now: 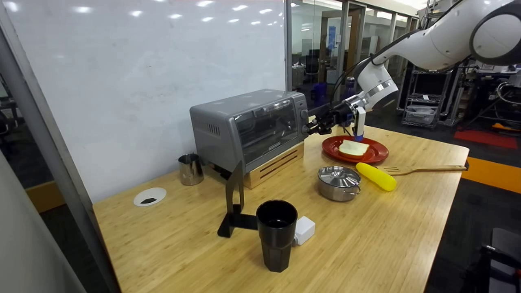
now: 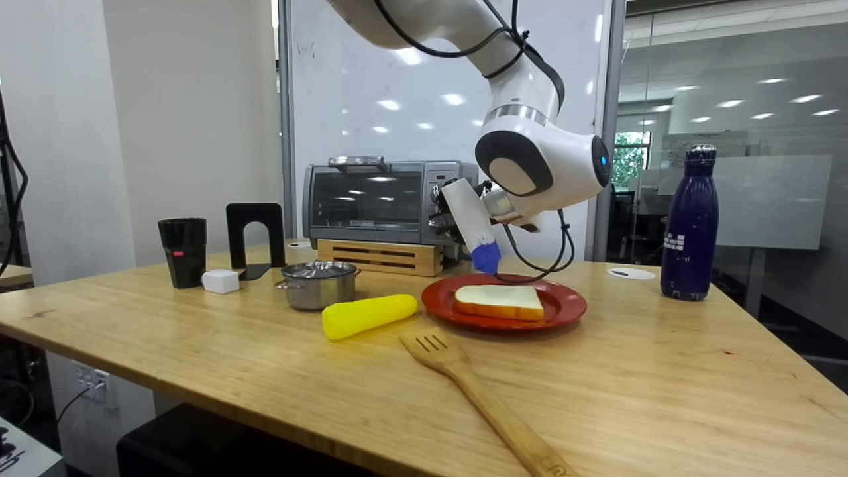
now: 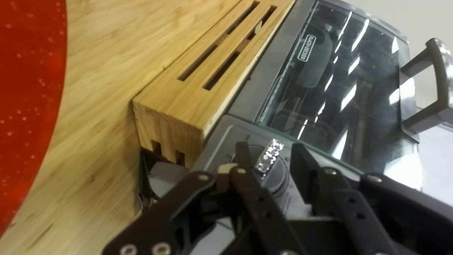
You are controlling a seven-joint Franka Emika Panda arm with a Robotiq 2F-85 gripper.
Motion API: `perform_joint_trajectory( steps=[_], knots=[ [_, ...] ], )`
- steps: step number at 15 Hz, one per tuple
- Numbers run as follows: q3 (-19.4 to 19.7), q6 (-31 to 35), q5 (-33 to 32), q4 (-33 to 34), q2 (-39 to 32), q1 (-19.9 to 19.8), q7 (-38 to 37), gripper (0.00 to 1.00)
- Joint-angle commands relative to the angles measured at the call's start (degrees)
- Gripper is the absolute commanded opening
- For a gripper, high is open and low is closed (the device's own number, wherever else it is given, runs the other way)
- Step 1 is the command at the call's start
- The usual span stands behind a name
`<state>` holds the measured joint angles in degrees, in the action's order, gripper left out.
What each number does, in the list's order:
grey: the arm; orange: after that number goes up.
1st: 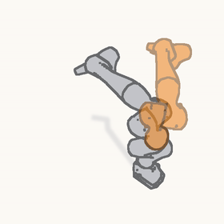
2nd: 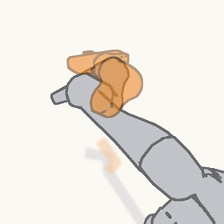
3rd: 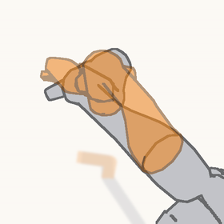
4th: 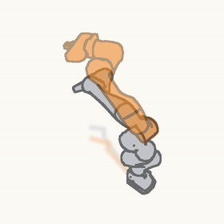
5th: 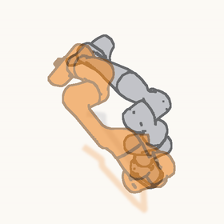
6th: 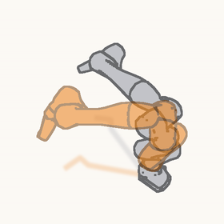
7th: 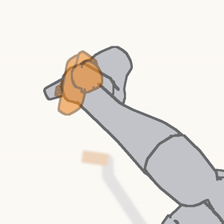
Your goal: Twist the bottom knob of the grey microwave oven.
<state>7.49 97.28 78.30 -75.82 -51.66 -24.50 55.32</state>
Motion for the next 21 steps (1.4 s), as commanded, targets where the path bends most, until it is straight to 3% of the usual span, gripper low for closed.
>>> perform_joint_trajectory(
  steps=[1,2,9,16,21],
  knots=[
    [0.2,1.79,-1.33,-0.24,1.06,0.53,0.72,0.05],
    [0.64,2.48,-2.62,-0.67,1.72,1.09,0.79,0.01],
    [2.43,10.76,-18.47,-4.32,8.93,6.65,0.13,0.04],
    [0.85,21.44,-39.66,-7.06,13.7,11.31,-3.83,0.04],
    [-1.81,26.81,-55.83,-8.55,15.48,12.54,-9.35,0.04]
  ],
)
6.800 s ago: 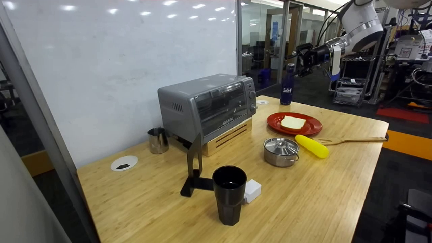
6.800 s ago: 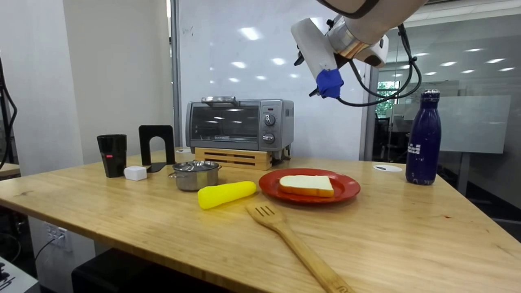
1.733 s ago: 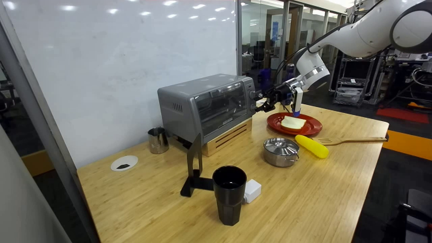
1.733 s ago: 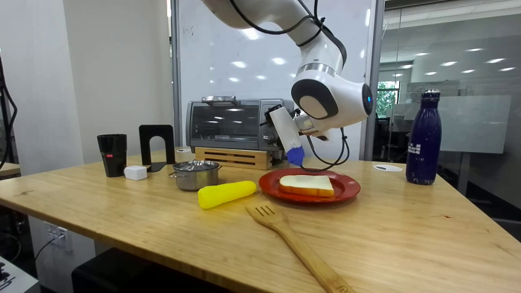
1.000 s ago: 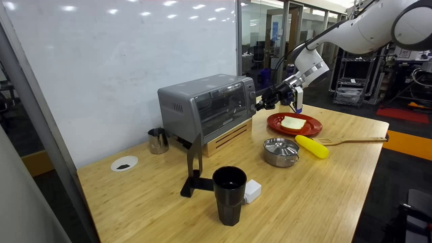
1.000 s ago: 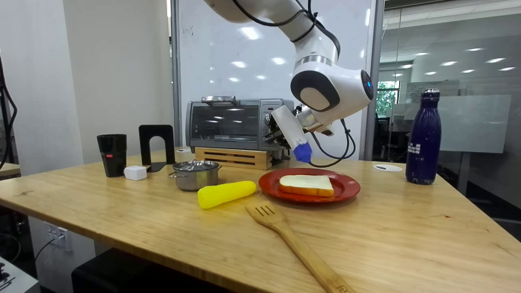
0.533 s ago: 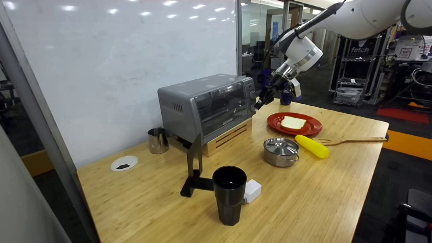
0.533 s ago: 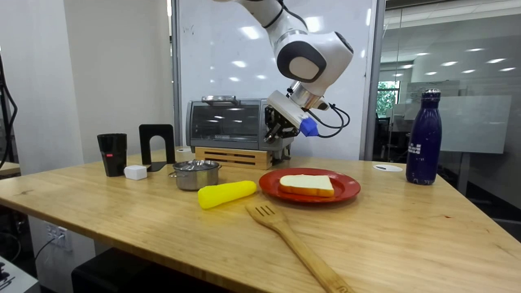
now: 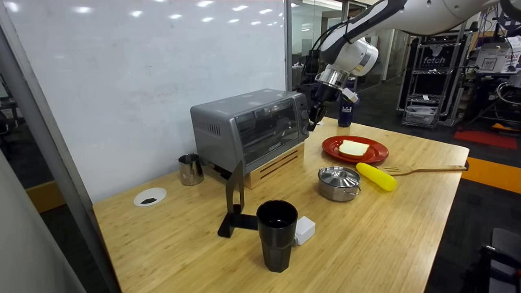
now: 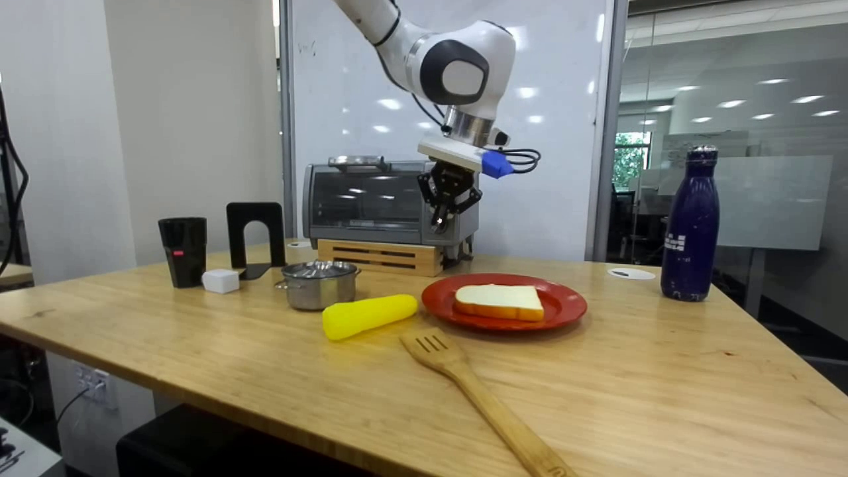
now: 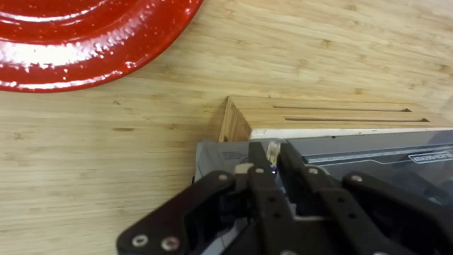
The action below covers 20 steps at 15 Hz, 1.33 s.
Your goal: Twist the bottom knob of the grey microwave oven.
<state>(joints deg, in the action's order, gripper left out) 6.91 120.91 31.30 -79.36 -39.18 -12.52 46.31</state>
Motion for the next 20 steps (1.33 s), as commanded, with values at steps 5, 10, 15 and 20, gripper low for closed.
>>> perform_joint_trajectory(
  steps=[5,10,15,20],
  knots=[
    [-3.73,7.05,-20.03,-6.64,4.25,0.78,-3.72,0.45],
    [-4.67,12.12,-27.5,-11.12,6.22,0.4,-3.88,0.81],
    [-6.81,18.76,-27.14,-18.54,11.1,-0.52,-2.6,1.0],
    [-11.44,21.1,-18.87,-28.09,19.37,-2.51,-0.43,1.0]
  ],
)
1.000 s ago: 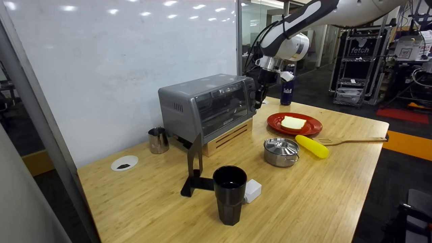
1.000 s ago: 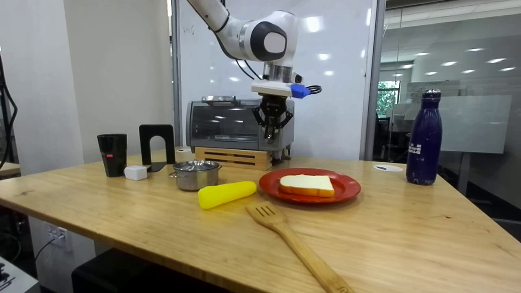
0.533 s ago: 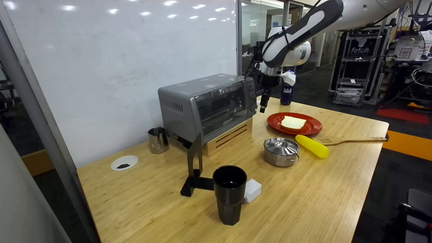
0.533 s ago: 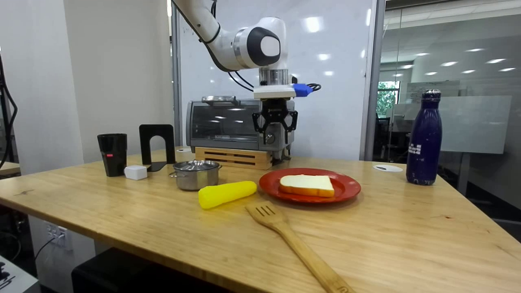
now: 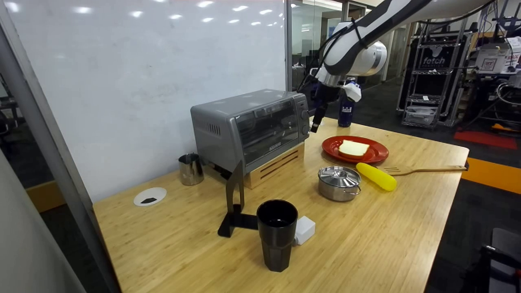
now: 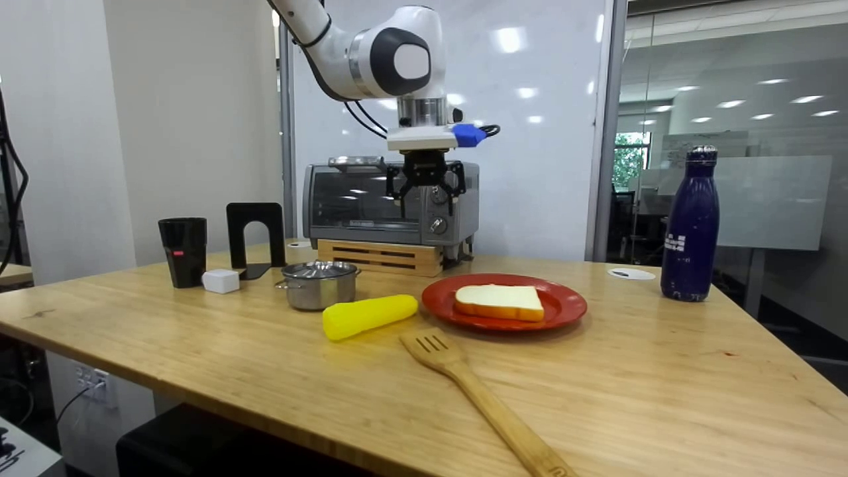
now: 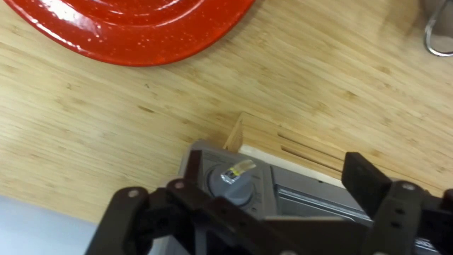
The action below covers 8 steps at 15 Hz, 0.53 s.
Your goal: Twist the bottom knob of the grey microwave oven.
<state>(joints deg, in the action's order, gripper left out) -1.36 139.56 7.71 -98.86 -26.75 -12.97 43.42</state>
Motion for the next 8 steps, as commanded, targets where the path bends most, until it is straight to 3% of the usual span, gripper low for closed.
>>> perform_joint_trajectory(
  steps=[1,5,8],
  knots=[
    [-3.55,3.16,7.12,-10.55,8.62,-1.86,1.87,1.0],
    [-3.68,7.92,16.84,-18.41,15.0,0.49,-4.93,1.0],
    [-3.64,6.5,21.27,-23.42,19.74,1.94,-8.28,1.0]
  ],
)
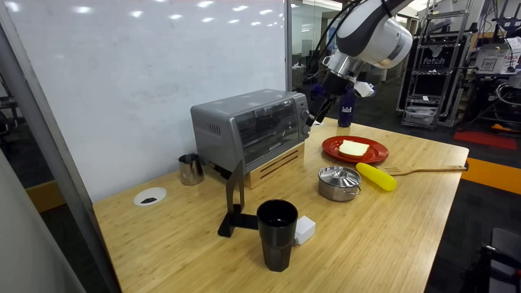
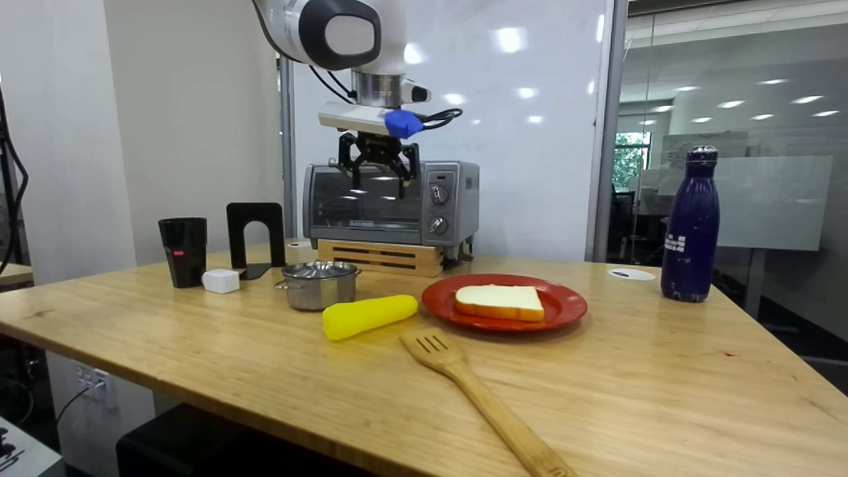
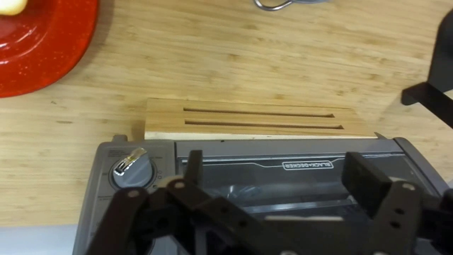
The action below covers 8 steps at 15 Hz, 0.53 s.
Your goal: Twist the bottom knob of the grey microwave oven.
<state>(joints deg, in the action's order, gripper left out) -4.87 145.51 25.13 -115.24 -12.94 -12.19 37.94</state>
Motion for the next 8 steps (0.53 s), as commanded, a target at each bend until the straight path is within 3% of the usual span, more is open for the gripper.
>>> perform_joint_trajectory(
  steps=[1,4,8],
  knots=[
    [-0.01,-1.23,5.19,-8.43,7.43,1.55,-3.07,1.0],
    [1.23,-8.0,6.8,-10.72,10.8,3.22,-4.52,1.0],
    [3.98,-22.06,3.29,-9.92,13.45,4.53,-9.39,1.0]
  ],
)
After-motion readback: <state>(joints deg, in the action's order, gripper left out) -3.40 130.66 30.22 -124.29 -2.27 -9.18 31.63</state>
